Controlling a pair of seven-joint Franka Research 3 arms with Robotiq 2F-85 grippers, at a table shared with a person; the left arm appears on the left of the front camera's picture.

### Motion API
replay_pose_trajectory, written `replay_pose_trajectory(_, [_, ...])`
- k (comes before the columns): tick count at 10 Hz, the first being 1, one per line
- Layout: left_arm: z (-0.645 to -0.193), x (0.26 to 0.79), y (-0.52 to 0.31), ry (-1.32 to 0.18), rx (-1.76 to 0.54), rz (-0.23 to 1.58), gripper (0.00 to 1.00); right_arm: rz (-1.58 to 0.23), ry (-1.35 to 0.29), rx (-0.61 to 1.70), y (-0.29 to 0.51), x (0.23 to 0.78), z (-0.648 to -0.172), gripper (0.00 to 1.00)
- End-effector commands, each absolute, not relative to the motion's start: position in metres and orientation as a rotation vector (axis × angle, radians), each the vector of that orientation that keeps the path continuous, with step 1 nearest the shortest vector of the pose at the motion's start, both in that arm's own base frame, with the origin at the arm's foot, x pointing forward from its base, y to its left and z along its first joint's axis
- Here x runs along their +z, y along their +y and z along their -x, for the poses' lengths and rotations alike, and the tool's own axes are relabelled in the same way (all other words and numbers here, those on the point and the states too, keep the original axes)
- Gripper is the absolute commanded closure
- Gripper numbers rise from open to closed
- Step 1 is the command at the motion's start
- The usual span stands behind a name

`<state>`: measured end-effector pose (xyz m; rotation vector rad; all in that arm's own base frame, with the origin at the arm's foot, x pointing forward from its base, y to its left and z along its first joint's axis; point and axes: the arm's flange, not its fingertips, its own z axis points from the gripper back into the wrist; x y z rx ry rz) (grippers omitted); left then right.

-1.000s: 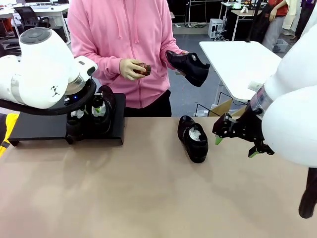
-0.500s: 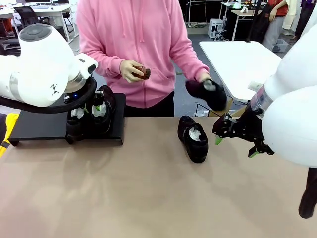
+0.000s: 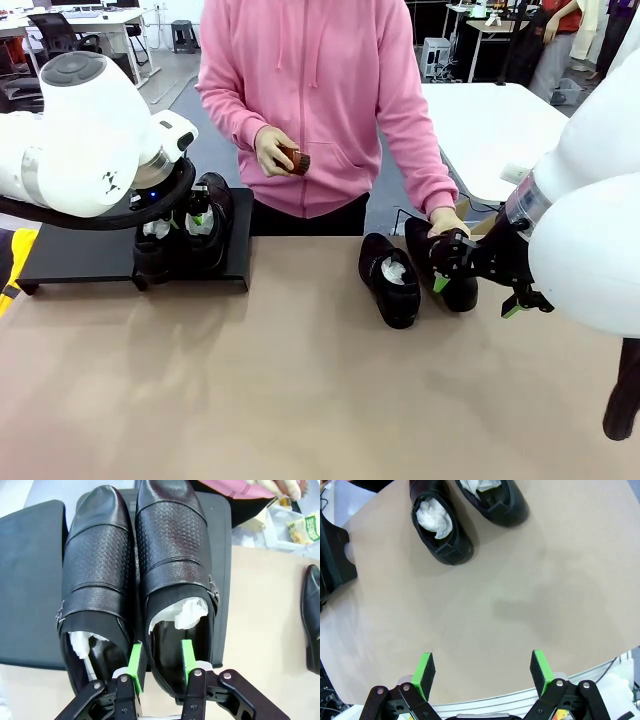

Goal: Organize the shoes by placing them on the stand.
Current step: Pick up one Shoe and place it in the middle of the table.

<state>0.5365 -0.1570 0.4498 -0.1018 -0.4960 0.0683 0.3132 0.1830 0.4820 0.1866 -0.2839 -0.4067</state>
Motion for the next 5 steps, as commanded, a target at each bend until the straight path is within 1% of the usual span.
replay_pose_trajectory(1, [-0.5369,0.4519,-0.1557,-0.505,0.069,0.103,0.59,-0.212,-0.286,-0.385,0.1826,0.4815,-0.3170,0.00])
replay_pose_trajectory(5, [-0.5365,0.4498,-0.1570,-0.496,0.068,0.102,0.59,-0.212,-0.286,-0.385,0.1826,0.4815,-0.3170,0.00])
